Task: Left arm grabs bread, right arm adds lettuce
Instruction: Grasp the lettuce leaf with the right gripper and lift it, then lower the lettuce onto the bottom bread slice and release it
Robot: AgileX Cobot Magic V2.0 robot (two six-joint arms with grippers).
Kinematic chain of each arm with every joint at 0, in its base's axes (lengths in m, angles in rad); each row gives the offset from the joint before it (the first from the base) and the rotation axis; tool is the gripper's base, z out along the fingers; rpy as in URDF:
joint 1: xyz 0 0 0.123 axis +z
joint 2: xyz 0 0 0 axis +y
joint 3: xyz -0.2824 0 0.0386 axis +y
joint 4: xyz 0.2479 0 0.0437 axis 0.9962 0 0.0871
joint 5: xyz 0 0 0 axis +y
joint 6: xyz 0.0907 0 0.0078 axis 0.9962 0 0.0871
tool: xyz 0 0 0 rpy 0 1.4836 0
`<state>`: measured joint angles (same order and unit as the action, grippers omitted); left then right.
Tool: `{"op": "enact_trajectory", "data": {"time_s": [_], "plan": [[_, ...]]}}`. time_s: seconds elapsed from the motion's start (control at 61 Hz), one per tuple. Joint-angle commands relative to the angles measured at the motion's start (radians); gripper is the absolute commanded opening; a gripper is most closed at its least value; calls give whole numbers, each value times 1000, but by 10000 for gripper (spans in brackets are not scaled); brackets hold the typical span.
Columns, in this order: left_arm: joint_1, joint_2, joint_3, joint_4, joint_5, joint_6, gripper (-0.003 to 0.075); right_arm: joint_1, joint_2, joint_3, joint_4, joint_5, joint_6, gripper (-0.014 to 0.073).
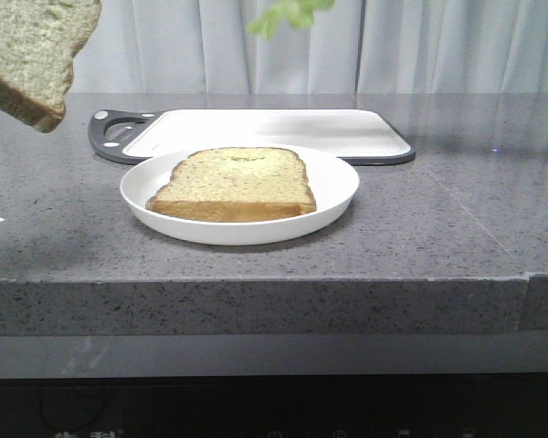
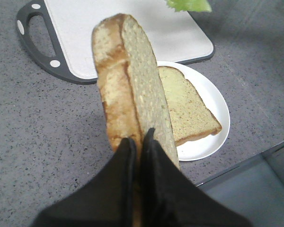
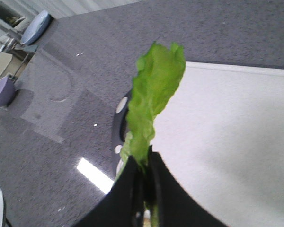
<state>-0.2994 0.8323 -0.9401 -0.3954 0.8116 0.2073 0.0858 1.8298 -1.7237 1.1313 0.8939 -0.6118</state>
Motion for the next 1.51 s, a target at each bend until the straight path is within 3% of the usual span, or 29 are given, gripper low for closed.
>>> {"op": "enact_trajectory", "data": {"time_s": [0.0, 0.262, 0.508, 0.984, 1.098, 1.311, 1.492], "plan": [[-6, -2, -27, -22, -65, -10, -20, 0, -131, 46, 84, 28, -48, -107], [-6, -2, -27, -20, -68, -10, -20, 23, -320, 374, 262, 109, -227, -107], [-6, -2, -27, -20, -68, -10, -20, 111, -307, 584, 396, 77, -390, -107], [-6, -2, -27, -20, -68, -10, -20, 127, -126, 622, 451, 81, -407, -99], [-6, -2, -27, -20, -68, -10, -20, 127, -111, 622, 447, 73, -407, -4], [-6, -2, -27, -20, -68, -10, -20, 124, -111, 622, 417, 62, -407, 318], [-6, -2, -27, -33, -68, -10, -20, 83, -132, 622, 309, 38, -376, 359]]}}
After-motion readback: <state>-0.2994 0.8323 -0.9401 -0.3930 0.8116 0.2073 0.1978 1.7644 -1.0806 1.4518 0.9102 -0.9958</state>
